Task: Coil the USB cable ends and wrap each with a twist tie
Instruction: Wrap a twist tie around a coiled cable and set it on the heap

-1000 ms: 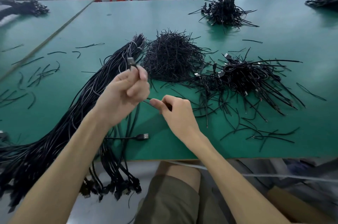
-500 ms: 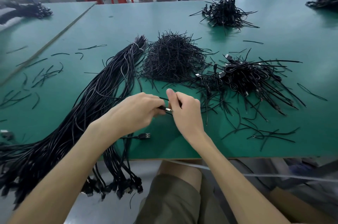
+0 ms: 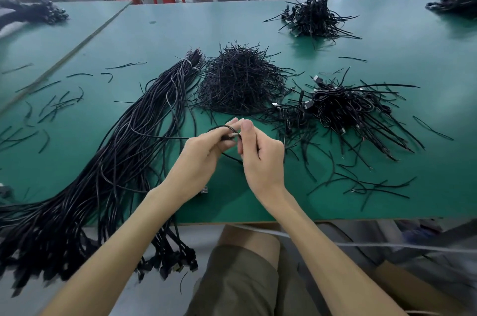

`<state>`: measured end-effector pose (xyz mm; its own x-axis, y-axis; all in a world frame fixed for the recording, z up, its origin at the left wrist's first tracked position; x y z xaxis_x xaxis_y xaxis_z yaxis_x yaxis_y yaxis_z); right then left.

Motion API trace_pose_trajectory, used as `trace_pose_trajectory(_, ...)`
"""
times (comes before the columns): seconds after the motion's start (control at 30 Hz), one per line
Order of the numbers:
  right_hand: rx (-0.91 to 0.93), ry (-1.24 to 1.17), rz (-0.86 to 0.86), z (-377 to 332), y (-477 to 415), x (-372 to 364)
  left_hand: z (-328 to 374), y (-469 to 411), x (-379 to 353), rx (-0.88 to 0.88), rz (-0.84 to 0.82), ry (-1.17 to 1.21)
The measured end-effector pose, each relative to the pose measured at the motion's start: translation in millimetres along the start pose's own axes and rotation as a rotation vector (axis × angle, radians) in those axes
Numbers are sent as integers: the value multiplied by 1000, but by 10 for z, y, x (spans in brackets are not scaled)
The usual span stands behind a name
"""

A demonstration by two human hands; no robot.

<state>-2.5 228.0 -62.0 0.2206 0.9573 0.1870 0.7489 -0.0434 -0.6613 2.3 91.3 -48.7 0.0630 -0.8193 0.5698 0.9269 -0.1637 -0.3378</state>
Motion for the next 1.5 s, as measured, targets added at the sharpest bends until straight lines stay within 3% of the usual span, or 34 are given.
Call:
trace_pose_trajectory(0.1, 25, 56, -49, 27, 35, -13, 42, -39, -23, 147, 48, 247)
trace_pose_trajectory(0.3, 158, 204, -129, -1, 72, -72, 214, -28, -61, 413, -66, 1123)
trace_pose_trajectory(0.43, 216, 322, -227, -1, 105, -137, 263, -145, 195, 477, 0, 1465)
trace_pose_trajectory(0.53, 167, 371, -289, -2, 94, -131, 261, -149, 379, 492, -49, 1556)
trace_pose_trajectory(0.7, 6, 385, -193, 49, 58, -89, 163, -88, 624, 446, -155, 1300)
trace_pose_trajectory(0.77, -43, 412, -145, 82, 38, -76, 129, -42, 714, 390, -246, 1010)
trace_pose_trajectory(0.9, -58, 472, -40, 87, 20, -64, 136, 77, 684, 422, -615, 293)
trace_pose_trajectory(0.97, -38, 456, 2, 85, 23, -55, 114, 111, 600, 427, -635, -56)
trace_pose_trajectory(1.03, -4, 411, 38, 74, 28, -39, 69, 120, 540, 422, -545, -293)
trace_pose_trajectory(1.13, 70, 336, 93, 41, 28, -22, -42, 128, 510, 362, -278, -360)
trace_pose_trajectory(1.23, 121, 302, 79, 21, 26, -36, -118, 103, 451, 282, -35, -195)
trace_pose_trajectory(1.33, 159, 296, 85, 13, 29, -38, -148, 46, 356, 275, 6, -60)
trace_pose_trajectory(1.5, 67, 209, 171, 30, 13, -2, -235, 30, 307, 245, -53, -69)
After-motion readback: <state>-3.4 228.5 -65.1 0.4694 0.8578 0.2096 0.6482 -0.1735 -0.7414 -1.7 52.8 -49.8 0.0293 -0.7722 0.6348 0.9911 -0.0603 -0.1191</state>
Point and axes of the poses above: each hand's wrist, its own y-axis away from the middle knuckle, its own x-axis out of the back of the hand, z = x × y, the point moved 1 cm from there along -y, towards the middle knuckle, and after that the axes turned 8 degrees about x, right-handed, at the moved point
